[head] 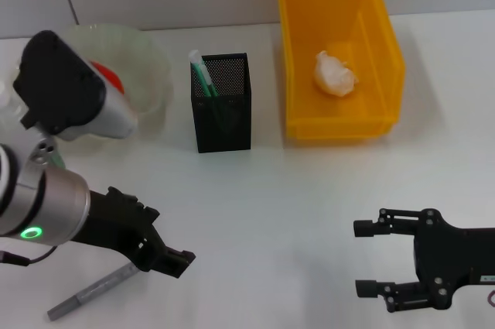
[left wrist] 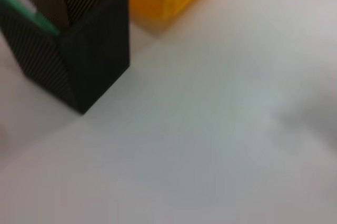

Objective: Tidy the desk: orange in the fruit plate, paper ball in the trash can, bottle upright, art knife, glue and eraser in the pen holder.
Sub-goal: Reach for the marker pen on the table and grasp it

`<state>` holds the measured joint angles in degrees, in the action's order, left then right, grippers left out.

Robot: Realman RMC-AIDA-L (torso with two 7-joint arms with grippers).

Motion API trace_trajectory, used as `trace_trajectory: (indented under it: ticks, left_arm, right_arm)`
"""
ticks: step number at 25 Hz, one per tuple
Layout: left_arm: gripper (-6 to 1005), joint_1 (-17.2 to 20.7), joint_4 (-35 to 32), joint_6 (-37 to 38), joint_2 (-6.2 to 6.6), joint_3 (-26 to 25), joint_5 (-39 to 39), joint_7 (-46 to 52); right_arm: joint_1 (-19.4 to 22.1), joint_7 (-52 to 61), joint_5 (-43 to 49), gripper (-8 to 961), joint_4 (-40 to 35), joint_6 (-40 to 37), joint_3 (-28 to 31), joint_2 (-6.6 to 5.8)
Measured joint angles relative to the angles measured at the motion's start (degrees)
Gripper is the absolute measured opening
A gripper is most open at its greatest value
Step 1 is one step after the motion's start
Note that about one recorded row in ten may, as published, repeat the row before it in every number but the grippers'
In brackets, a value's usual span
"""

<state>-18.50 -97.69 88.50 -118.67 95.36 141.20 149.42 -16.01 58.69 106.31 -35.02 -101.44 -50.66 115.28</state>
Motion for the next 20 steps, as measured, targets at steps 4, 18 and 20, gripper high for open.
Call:
trace_trajectory:
  ticks: [4,18,20]
  left_arm:
    - [838,-0.9,0.4,0.1,-0.12,2.4,4.3,6.4]
    - [831,-1.2,1.2,2.9,-0.23,7.1,11.2,15.4]
    - [818,-1.5,2.4,2.7,-0.24,7.5,11.3,15.4]
  right_arm:
    - [-0.2,-0.8,0.0,778,1.2,2.4,0.0,0.12]
    - [-0.8,-2.4,0.0,776,1.8,3.6,0.0,0.18]
    - [-0.8,-2.4,0.0,776,1.8,3.9,0.0,0.26]
